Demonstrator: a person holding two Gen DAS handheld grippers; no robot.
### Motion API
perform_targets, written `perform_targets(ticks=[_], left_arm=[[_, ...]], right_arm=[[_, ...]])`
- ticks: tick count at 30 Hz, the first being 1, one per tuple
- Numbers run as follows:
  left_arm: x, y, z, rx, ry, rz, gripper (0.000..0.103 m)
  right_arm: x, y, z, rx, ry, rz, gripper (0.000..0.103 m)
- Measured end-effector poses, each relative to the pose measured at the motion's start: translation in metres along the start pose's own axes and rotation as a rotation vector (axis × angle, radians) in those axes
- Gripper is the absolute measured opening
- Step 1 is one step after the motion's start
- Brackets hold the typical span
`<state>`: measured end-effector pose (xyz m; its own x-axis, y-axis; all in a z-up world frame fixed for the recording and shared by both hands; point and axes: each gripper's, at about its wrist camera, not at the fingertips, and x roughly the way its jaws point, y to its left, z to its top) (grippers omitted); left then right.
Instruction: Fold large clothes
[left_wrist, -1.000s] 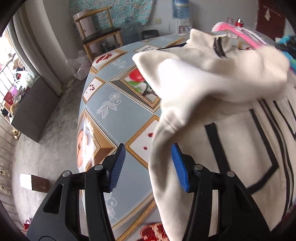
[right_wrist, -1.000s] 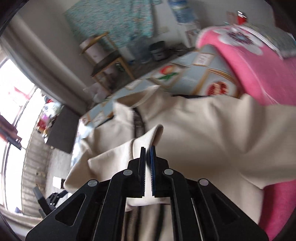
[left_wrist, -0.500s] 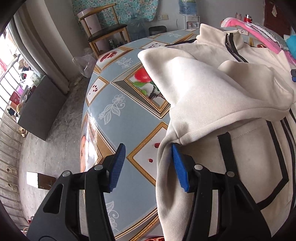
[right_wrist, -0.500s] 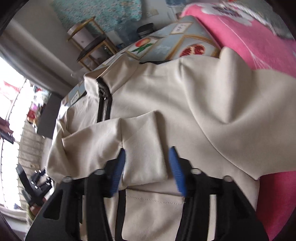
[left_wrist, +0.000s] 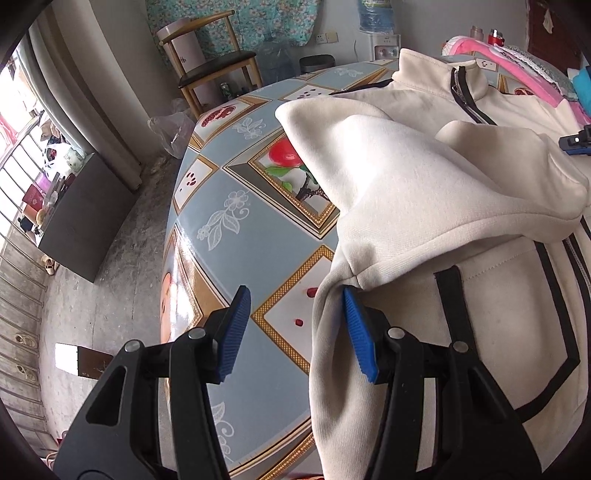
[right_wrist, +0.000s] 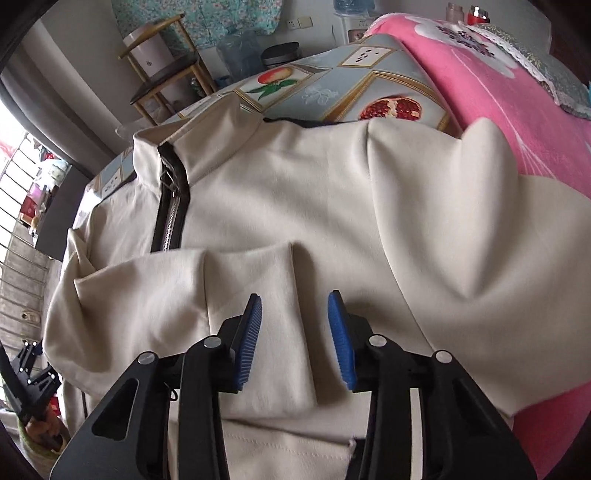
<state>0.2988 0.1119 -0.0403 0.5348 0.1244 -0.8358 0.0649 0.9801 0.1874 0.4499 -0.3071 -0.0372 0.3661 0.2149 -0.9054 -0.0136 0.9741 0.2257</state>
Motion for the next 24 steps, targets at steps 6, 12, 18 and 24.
perform_targets(ticks=[6,12,18,24], left_arm=[[0.003,0.005,-0.002,-0.029,-0.018,-0.025,0.051],[0.004,0.008,-0.004,-0.049,-0.031,-0.046,0.051],[0.004,0.009,-0.005,-0.063,-0.027,-0.047,0.051],[0.004,0.013,-0.007,-0.088,-0.028,-0.052,0.051]], right_arm=[[0.016,0.017,0.005,-0.109,0.082,-0.046,0.016],[-0.033,0.054,0.03,-0.115,-0.054,0.001,0.005],[-0.151,0.071,0.048,-0.116,-0.379,0.127,0.005],[-0.075,-0.011,0.02,0.085,-0.199,0.007,0.005]])
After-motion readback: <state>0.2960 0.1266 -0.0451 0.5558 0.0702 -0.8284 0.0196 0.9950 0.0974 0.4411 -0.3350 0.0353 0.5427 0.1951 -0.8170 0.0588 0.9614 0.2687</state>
